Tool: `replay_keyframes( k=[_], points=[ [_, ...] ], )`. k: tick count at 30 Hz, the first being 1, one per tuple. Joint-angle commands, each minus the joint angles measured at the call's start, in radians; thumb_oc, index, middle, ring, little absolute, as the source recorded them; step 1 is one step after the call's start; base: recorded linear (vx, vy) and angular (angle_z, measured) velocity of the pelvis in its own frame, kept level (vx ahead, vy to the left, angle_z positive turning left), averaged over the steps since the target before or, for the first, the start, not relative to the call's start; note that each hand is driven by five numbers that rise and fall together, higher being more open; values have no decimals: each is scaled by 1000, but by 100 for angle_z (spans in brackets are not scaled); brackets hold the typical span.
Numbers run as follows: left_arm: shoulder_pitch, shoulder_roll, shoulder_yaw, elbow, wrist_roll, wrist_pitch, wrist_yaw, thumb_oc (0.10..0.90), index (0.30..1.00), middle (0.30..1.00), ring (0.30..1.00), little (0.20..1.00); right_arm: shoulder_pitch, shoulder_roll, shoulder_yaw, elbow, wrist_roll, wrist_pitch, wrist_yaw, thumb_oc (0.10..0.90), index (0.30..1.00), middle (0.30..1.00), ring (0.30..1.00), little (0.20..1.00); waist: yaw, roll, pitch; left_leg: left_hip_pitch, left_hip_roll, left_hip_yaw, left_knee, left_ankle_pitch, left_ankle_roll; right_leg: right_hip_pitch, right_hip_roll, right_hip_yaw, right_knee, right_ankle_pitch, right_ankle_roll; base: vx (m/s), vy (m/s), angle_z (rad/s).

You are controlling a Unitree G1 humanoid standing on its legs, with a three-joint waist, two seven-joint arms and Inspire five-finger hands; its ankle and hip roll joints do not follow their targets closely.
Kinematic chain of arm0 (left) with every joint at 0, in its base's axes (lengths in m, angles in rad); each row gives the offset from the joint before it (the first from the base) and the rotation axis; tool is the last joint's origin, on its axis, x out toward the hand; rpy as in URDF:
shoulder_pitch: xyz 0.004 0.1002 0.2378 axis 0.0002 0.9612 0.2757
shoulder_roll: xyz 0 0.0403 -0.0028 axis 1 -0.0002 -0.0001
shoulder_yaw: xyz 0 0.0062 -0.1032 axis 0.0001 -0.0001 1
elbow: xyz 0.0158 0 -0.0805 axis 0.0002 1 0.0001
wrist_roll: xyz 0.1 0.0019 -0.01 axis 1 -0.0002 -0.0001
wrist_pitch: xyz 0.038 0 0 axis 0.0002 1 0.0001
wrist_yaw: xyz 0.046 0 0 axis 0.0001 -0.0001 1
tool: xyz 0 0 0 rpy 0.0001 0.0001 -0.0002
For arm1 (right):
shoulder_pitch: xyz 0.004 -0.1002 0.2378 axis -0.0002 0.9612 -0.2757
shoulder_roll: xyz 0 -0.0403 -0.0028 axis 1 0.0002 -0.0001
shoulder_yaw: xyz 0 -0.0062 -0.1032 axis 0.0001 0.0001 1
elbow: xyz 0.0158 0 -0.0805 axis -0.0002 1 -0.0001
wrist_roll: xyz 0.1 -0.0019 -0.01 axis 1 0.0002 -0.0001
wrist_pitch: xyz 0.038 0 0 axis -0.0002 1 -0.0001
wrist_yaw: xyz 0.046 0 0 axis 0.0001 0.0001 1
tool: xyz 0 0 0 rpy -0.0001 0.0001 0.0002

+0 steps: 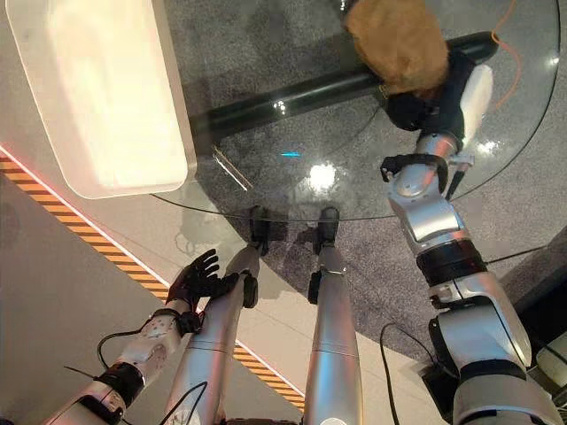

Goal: Wipe the table with a cloth and put it in the basket.

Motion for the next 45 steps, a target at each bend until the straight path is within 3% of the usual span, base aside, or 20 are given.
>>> replay_keyframes(
  k=[1, 9, 12, 22, 24, 26, 28, 29, 35, 45],
  points=[
    [154, -16, -18, -26, -17, -22, 26, 800, 900, 900, 900, 900, 116, -152, -81, 59, 55, -22, -102, 100, 300, 300, 300, 200, -11, 57, -22, 14, -27, -41, 61, -108, -29, -4, 86, -7, -46, 31, 5, 0, 0, 0],
    [141, -18, -22, -34, -18, -17, 38, 800, 900, 900, 900, 900, 137, -121, -122, 77, 126, -87, -166, 100, 300, 300, 300, 200, -13, 58, -22, 19, -27, -41, 52, -105, -28, 3, 85, -8, -58, 34, 4, 0, 0, 0],
    [133, -19, -26, -37, -23, -11, 42, 800, 900, 900, 900, 900, 123, -109, -114, 73, 107, -99, -143, 100, 300, 300, 300, 200, -10, 59, -22, 23, -30, -44, 48, -102, -28, 9, 83, -11, -63, 34, 5, 0, 0, 0],
    [127, -37, -4, -33, -5, 5, 35, 800, 900, 900, 900, 900, 57, -82, -26, -82, -13, -33, -30, 100, 300, 300, 300, 200, 1, 59, -22, 31, -33, -47, 39, -97, -26, 12, 81, -15, -60, 30, 5, -1, 6, 0],
    [128, -40, 2, -30, 0, 2, 30, 800, 900, 900, 900, 900, 40, -79, -9, -105, -48, -17, 12, 100, 300, 300, 300, 200, 3, 58, -22, 31, -35, -48, 40, -98, -26, 13, 80, -15, -60, 28, 5, -1, 16, 0],
    [123, -43, 12, -18, 5, 4, 22, 800, 900, 900, 900, 900, 1, -72, 44, -140, -118, 19, 136, 100, 300, 300, 300, 200, 8, 57, -22, 31, -37, -49, 39, -96, -27, 14, 79, -17, -61, 28, 6, -1, 15, 0],
    [121, -46, 18, -13, 13, 5, 17, 800, 900, 900, 900, 900, -15, -61, 76, -153, -145, 33, 191, 100, 300, 300, 300, 200, 12, 57, -22, 30, -38, -49, 37, -94, -27, 13, 79, -18, -62, 29, 6, 0, 0, 0],
    [120, -48, 24, -11, 21, 6, 13, 800, 900, 900, 900, 900, -26, -48, 111, -169, -170, 45, 277, 100, 300, 300, 300, 200, 17, 55, -22, 31, -40, -51, 34, -91, -26, 13, 79, -21, -64, 30, 5, 0, 0, 0],
    [128, -52, 38, -4, 46, -5, -7, 800, 900, 900, 900, 900, -10, -12, 207, -225, -196, 59, 486, 100, 300, 300, 300, 200, 27, 52, -22, 33, -43, -50, 29, -86, -26, 18, 72, -32, -68, 29, 4, 0, 0, 0],
    [121, -43, 39, 6, 49, -13, -23, 800, 900, 900, 900, 900, 15, 28, 312, -238, -219, 57, 612, 100, 300, 300, 300, 200, 34, 49, -22, 22, -46, -46, 32, -81, -25, 10, 64, -38, -69, 33, 7, -1, 4, 3]
  ],
)
